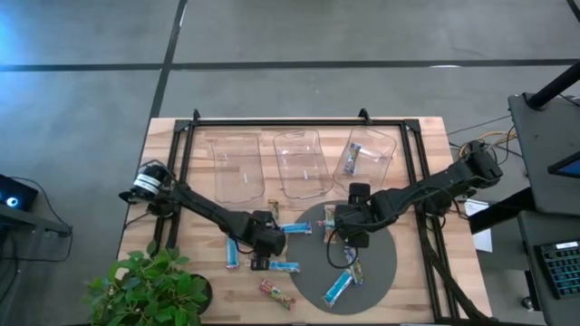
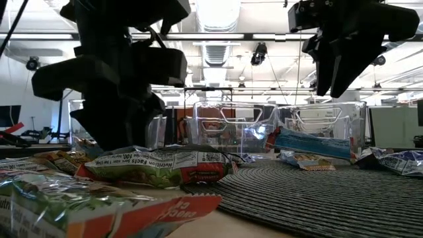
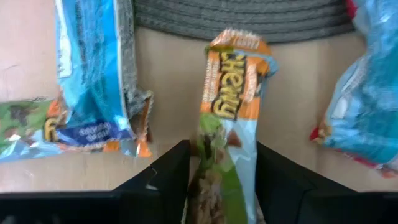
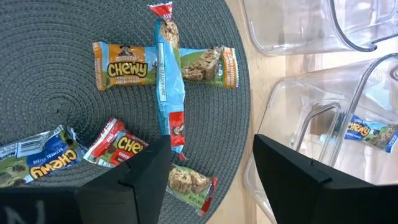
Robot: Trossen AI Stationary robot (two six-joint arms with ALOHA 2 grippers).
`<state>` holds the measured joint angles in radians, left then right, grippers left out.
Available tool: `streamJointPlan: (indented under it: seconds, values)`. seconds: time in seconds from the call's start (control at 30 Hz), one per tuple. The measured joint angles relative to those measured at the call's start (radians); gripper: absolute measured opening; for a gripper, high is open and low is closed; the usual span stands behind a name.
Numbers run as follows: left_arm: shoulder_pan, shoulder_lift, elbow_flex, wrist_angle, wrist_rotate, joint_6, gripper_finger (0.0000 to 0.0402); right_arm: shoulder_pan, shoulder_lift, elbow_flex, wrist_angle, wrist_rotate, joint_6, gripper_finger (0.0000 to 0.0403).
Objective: Pick and place Granola Bars by type
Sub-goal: Put the yellow granola bar into the middle transparent bin
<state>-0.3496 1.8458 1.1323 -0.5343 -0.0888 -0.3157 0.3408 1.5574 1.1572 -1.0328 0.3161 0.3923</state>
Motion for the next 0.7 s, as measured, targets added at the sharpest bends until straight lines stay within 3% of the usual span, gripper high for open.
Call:
streamJointPlan:
  seconds: [0.23,0.37,0.53,0.7]
  values:
    - [0.001,-0.004,0.02,-0.018,-0.001,-0.042,0.0084,0.002,-0.012,0.0,0.002,0.01,0.0,0.0219]
    - [0.004,-0.041,0.082,-0.059,-0.003,-0.089,0.0071,0.008,-0.083,0.0,0.012,0.104,0.034,0.0219]
    - [0.022,-0.106,0.167,-0.114,-0.03,-0.129,0.0068,0.005,-0.219,0.0,0.018,0.229,0.16,0.0219]
    - [0.123,-0.196,0.229,-0.042,-0.106,-0.314,0.0068,-0.024,-0.343,-0.005,0.022,0.301,0.371,0.0219]
